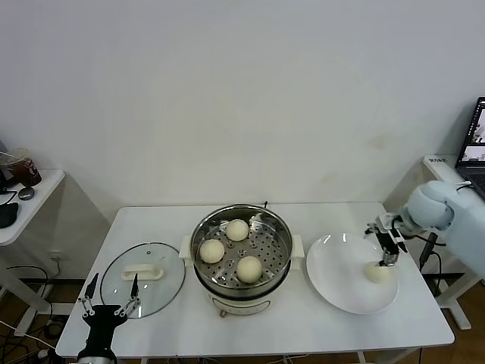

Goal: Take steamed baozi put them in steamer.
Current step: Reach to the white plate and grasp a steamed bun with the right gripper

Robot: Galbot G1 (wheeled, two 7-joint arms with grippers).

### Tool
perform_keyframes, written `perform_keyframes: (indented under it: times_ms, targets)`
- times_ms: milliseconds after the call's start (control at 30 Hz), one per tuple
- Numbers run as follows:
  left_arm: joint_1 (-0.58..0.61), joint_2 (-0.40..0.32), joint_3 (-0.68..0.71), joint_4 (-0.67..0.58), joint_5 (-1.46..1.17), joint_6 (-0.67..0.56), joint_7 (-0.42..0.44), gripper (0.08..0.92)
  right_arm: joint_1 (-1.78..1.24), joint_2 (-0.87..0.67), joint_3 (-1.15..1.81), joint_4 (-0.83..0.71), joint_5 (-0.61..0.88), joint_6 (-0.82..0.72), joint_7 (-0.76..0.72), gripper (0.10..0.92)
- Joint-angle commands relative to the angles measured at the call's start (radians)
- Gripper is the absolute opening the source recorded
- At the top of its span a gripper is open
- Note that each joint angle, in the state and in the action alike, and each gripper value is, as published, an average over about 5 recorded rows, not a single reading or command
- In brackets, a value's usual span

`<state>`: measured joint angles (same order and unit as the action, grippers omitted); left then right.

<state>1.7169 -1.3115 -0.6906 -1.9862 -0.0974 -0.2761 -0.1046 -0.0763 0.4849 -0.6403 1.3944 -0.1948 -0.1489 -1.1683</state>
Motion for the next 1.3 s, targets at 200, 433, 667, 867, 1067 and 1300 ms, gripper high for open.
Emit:
perform_keyframes:
  times_ms: [200, 433, 667, 867, 1067, 1300]
  targets:
    - [0.001, -0.003, -0.017, -0.005, -0.003, 0.006, 0.002, 0.823, -0.244, 0.059, 0.213, -0.162, -0.172, 0.049, -0.012, 0.823]
    - [0.001, -0.004, -0.025, -0.005, -0.007, 0.008, 0.003, 0.823, -0.246, 0.119, 0.226, -0.217, -0.199, 0.060, -0.002, 0.823]
    - [0.000, -0.006, -0.028, 0.001, -0.007, 0.006, 0.003, 0.823, -0.245, 0.179, 0.240, -0.250, -0.208, 0.057, 0.019, 0.823]
    - [-0.001, -0.008, -0.030, 0.001, -0.008, 0.006, 0.003, 0.823, -0.232, 0.201, 0.235, -0.268, -0.222, 0.050, 0.020, 0.805]
    - [0.000, -0.010, -0.030, 0.003, -0.009, 0.004, 0.003, 0.823, -0.225, 0.202, 0.227, -0.263, -0.231, 0.042, 0.003, 0.679]
    - [0.000, -0.012, -0.030, 0.009, -0.010, 0.000, 0.002, 0.823, -0.203, 0.167, 0.206, -0.217, -0.209, 0.026, 0.000, 0.490]
